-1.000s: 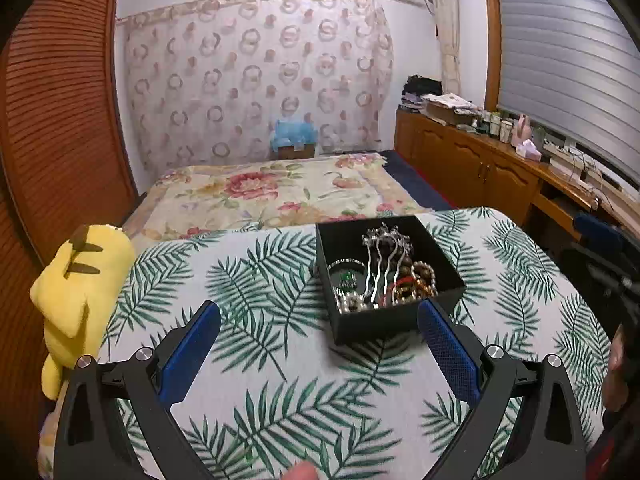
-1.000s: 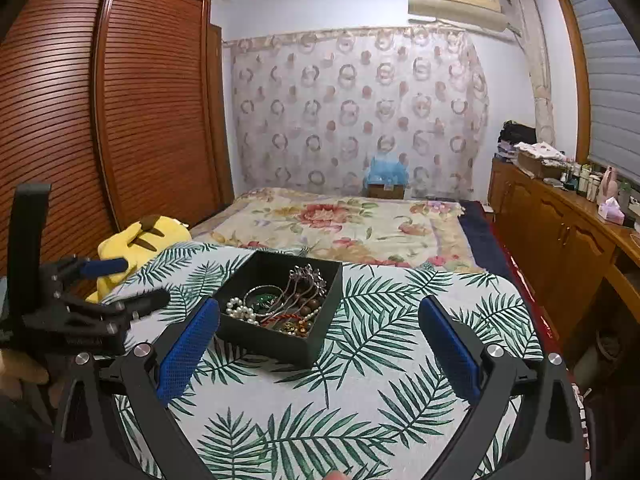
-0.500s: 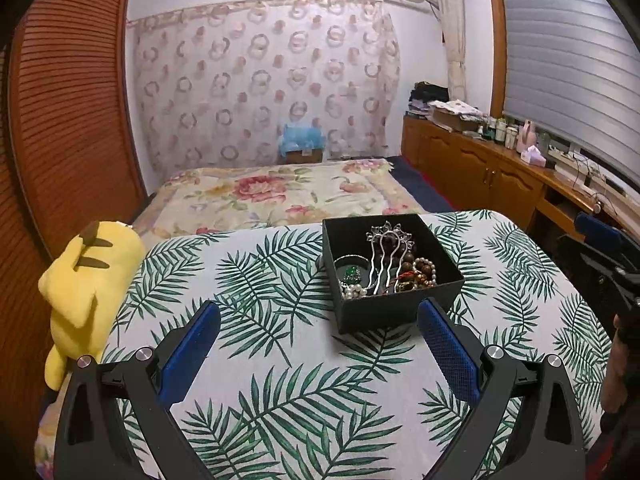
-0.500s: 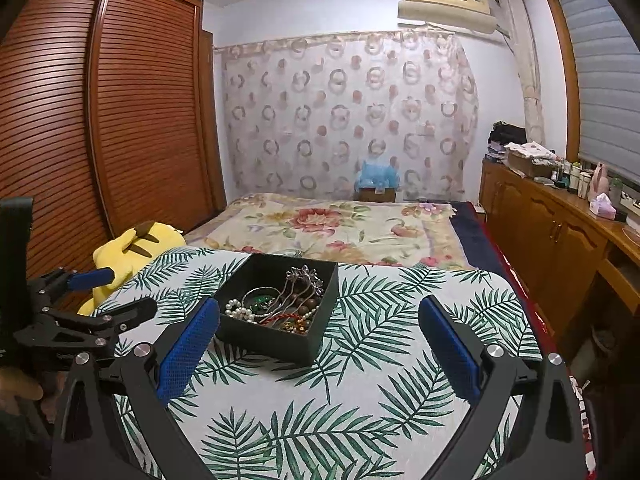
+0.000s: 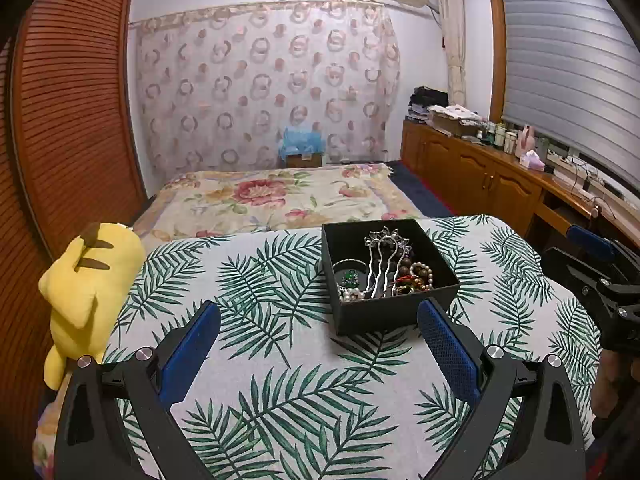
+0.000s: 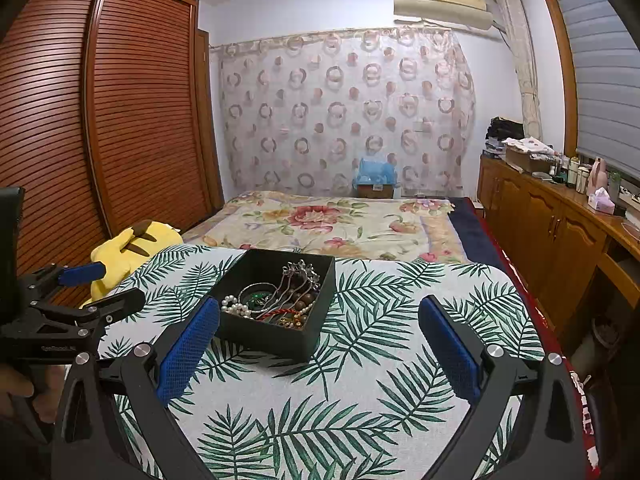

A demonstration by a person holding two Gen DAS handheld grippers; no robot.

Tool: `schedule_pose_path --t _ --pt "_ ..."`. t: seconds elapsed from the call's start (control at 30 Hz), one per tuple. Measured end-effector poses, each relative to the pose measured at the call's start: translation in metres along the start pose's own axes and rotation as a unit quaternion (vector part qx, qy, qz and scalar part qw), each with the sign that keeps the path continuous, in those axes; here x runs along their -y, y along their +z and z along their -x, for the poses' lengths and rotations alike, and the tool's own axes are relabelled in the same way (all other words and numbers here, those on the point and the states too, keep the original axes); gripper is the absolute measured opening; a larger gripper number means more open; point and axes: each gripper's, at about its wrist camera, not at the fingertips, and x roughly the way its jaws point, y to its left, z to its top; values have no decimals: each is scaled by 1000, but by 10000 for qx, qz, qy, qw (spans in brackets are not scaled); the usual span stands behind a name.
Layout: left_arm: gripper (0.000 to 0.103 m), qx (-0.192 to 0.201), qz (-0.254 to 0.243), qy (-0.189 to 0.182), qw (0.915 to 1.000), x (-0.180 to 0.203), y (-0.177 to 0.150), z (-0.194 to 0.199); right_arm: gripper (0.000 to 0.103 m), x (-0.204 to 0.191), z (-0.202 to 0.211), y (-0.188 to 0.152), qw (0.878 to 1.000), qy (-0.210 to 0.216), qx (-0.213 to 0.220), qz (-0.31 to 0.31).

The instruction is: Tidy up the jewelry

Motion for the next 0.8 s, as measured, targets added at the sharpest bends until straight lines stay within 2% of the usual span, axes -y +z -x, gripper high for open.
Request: schedule_pose_path --t 0.8 --pt "95 52 51 5 10000 1 6 3 100 1 0 -1 10000 10 0 -18"
